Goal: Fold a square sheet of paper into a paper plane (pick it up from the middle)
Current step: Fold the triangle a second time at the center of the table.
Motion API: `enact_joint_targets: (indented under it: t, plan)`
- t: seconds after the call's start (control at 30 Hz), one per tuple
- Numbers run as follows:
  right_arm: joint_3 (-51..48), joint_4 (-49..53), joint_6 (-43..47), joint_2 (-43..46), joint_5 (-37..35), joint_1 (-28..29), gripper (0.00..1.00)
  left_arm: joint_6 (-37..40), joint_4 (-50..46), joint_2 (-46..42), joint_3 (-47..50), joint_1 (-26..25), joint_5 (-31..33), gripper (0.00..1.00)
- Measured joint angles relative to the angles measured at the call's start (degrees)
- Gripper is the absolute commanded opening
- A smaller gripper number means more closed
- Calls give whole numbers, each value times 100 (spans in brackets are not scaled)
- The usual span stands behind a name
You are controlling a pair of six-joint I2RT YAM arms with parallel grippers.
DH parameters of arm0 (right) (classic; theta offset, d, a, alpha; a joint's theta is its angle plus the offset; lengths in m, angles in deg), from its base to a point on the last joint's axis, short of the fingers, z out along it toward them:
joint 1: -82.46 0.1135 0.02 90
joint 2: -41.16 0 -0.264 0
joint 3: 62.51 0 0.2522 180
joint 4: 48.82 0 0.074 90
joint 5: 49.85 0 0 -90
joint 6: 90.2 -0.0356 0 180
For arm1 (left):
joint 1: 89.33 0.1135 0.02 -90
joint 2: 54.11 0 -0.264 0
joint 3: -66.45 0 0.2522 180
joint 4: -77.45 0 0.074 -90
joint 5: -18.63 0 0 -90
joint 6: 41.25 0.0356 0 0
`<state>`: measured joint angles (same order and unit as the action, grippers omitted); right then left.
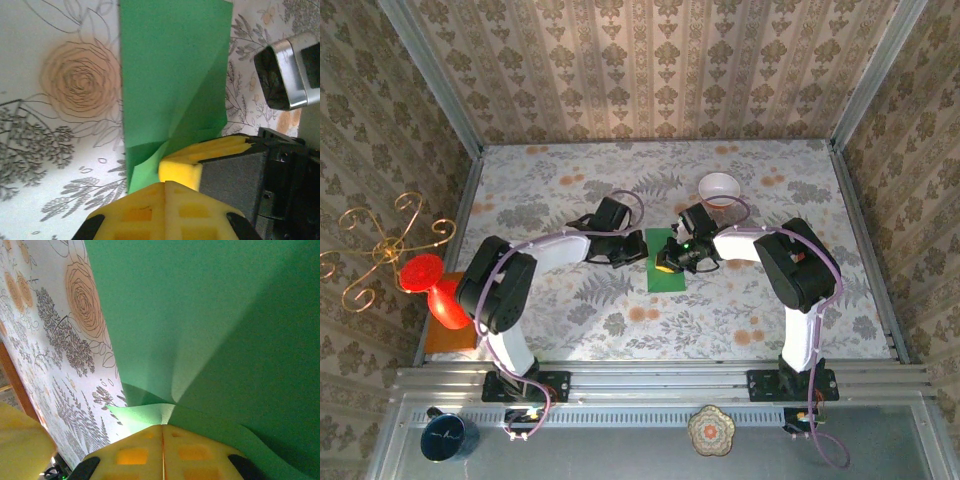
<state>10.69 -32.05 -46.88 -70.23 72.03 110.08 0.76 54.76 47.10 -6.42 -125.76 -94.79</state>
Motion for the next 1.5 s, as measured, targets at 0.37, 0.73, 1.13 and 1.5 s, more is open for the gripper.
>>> enact_joint_targets:
  t: [0.37, 0.73, 1.13, 1.5]
  plan:
    - [0, -2, 2, 0, 2, 0, 8, 2, -55, 555, -229, -68, -79, 0]
    - [-70, -105, -17, 63, 22, -24, 10, 26, -245, 767, -411, -68, -11, 0]
    - [-330, 195, 98, 702, -442, -140, 24, 70, -284, 859, -494, -68, -15, 0]
    - [-313, 658, 365, 748, -1128, -149, 29, 109, -315, 870, -518, -68, -17, 0]
